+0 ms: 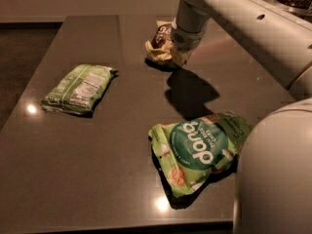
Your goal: Move brown chip bag near green rice chip bag
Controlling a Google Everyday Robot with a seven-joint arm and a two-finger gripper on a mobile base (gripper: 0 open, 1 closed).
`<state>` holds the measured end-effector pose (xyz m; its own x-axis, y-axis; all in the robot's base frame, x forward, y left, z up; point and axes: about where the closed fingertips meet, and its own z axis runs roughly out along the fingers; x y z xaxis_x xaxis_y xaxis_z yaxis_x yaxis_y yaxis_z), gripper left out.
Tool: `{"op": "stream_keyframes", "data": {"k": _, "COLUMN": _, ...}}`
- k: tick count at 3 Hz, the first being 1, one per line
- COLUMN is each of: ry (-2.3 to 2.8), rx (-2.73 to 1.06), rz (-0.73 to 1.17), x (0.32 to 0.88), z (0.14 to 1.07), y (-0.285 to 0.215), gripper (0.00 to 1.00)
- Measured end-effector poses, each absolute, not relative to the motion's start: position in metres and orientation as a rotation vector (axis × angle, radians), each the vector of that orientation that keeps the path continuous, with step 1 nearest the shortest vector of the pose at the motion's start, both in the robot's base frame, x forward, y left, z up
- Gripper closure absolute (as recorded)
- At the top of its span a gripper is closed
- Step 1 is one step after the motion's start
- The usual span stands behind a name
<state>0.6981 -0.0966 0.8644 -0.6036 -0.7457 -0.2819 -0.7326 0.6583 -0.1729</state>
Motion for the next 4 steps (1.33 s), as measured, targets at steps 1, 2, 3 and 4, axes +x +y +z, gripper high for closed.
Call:
{"op": "stream_keyframes", "data": {"k": 1, "ry": 2.503, "rx": -1.198, "rz": -0.056, "x": 0.68, "z": 0.877, "y": -0.101, "gripper": 0.98}}
{"op": "stream_keyframes", "data": {"k": 2, "ry": 2.44, "rx": -1.215, "rz": -0.039, "x": 0.648, "z": 0.897, "y": -0.113, "gripper": 1.0}}
{"op": "stream_keyframes", "data": {"k": 3, "ry": 2.379, "rx": -1.227, "rz": -0.022, "x": 0.595, "z": 0.922, "y": -0.136, "gripper": 1.0}}
{"op": "stream_keyframes", "data": {"k": 4, "ry": 2.321, "rx": -1.269, "rz": -0.005, "x": 0.53, "z": 0.942, "y": -0.157, "gripper": 0.99}}
